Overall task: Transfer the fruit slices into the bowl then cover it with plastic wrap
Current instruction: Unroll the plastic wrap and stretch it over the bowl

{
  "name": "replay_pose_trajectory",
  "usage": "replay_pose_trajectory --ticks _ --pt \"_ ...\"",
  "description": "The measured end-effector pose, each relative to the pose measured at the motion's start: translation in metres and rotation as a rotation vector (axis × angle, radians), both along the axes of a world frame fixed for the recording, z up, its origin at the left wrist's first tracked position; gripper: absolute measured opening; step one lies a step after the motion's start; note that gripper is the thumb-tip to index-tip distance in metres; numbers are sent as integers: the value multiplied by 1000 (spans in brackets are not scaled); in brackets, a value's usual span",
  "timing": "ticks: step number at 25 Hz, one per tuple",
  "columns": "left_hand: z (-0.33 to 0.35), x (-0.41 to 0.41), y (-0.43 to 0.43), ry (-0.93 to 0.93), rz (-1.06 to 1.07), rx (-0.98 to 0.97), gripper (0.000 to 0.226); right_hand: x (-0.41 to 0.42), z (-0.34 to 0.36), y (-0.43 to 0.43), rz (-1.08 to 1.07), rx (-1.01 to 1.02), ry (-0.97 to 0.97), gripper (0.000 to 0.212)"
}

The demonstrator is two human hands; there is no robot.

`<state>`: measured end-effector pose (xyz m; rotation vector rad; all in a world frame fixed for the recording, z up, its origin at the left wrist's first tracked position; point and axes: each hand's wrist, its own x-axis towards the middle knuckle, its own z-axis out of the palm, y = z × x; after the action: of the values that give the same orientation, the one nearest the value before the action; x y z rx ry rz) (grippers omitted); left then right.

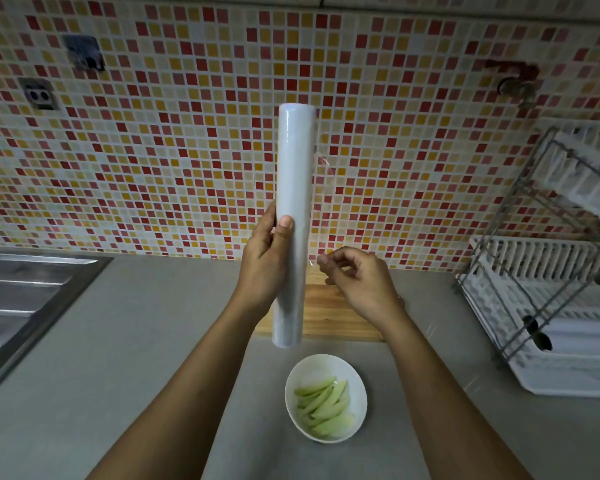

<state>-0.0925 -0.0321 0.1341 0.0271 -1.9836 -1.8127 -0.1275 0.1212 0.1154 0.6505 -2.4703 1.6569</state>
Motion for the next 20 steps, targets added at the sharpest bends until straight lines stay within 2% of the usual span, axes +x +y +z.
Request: replay_pose_trajectory --ticks 2,6,9,11,15,18,20 --pt "3 0 1 15 -1 -11 45 5 -4 -2 44 42 -29 27" --pt "8 -6 2 18 -11 -49 41 4 -10 -1 70 157 24 8" --pt "11 -8 -1 32 -15 -31 29 -2 -10 7 -7 211 81 10" --pt "10 -9 -1 34 -11 -31 30 1 -13 5 -28 208 103 11" --pt "9 -10 -1 46 8 -36 35 7 -24 -2 50 115 -27 23" --pt "12 -11 -3 46 3 -47 29 9 -34 0 90 244 -4 11" --pt "14 -12 -5 36 11 -49 33 8 -39 2 41 262 37 11"
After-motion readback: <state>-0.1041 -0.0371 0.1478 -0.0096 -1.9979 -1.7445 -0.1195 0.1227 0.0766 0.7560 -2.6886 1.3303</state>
